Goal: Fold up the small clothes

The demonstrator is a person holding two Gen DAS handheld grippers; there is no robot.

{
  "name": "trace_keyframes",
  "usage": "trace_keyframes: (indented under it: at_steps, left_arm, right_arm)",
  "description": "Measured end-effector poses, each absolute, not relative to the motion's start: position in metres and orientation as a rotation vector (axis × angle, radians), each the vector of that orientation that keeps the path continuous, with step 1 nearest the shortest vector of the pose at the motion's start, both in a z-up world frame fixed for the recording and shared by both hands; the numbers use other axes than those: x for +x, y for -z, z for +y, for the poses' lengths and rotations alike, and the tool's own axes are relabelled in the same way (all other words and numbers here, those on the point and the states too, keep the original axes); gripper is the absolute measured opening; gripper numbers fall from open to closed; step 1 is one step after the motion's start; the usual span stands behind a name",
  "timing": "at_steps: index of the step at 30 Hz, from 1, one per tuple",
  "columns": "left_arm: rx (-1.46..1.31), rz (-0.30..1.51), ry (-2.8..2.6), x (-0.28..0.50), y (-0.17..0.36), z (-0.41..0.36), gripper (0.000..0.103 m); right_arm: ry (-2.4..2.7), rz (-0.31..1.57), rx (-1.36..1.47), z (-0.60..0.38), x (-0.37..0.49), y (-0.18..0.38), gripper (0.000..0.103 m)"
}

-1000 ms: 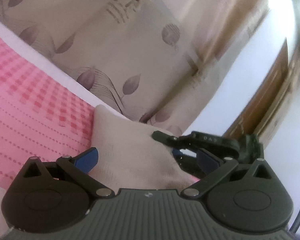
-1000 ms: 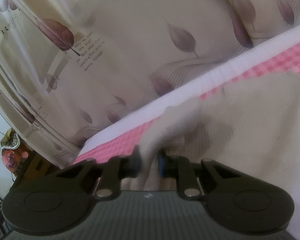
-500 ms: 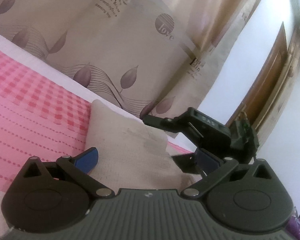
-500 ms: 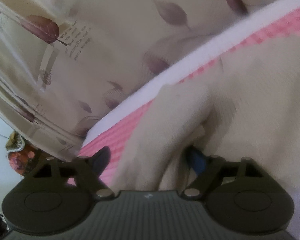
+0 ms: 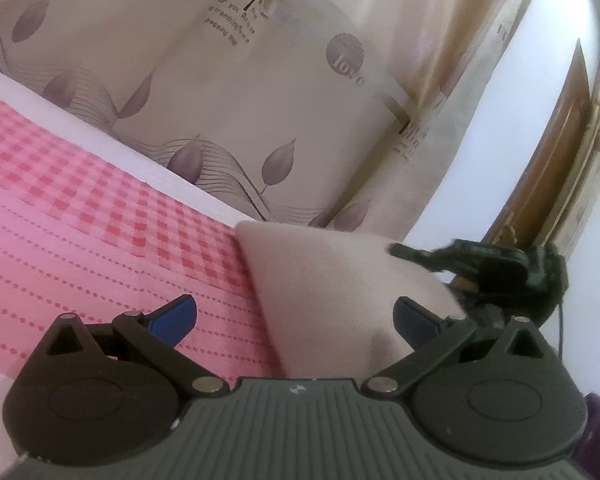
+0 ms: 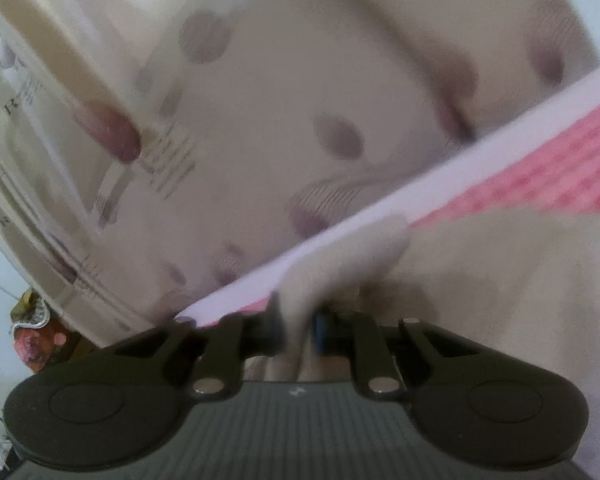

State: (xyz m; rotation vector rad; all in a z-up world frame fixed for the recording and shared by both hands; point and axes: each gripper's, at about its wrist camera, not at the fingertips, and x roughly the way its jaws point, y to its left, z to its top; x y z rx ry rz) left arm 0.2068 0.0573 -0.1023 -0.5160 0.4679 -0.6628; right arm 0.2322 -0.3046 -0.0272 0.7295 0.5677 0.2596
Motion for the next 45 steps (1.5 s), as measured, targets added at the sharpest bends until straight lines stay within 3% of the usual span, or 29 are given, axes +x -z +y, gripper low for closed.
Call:
trace_keyframes:
  at_steps: [7,20,26,29,37,41,45]
  left_arm:
    - [-0.516,0.485,0.65,0.21,0.103,0.056,0.103]
    - [-0.482,0.522,0.692,0.212,0.101,0.052,0.103]
    - [-0.26,0.496,0.778,0.173,0.081,0.008,0.103]
    - [-0.111,0.582,0.757,0.171,0.079,-0.033,0.103]
    - [0.131,0.613,0.568,0.185,0.086,-0.107,0.103]
    - [0.192,0.574,0.384,0.182,0.089,-0.103,0.103]
    - [0.062,0.676,0.337,0.185,0.092,-0.056,0.103]
  right_arm:
    - [-0.17,0.604,0.64,-0.369,0.218,0.021,0.015]
    - [-0.099,0.663,0.659,-0.398,0.231,0.079,0.016]
    - [-0.076,0.629,0.546,-0.39,0.242,0.067,0.016]
    - [-0.051,0.65,0.42,-0.38,0.248,0.073,0.017]
    - [-0.066,0.604,0.453,-0.387,0.242,0.074,0.019]
    - [-0.07,0.599,0.448,-0.387,0.241,0.074,0.02]
    - [-0.072,0.597,0.412,-0.383,0.241,0.074,0.021]
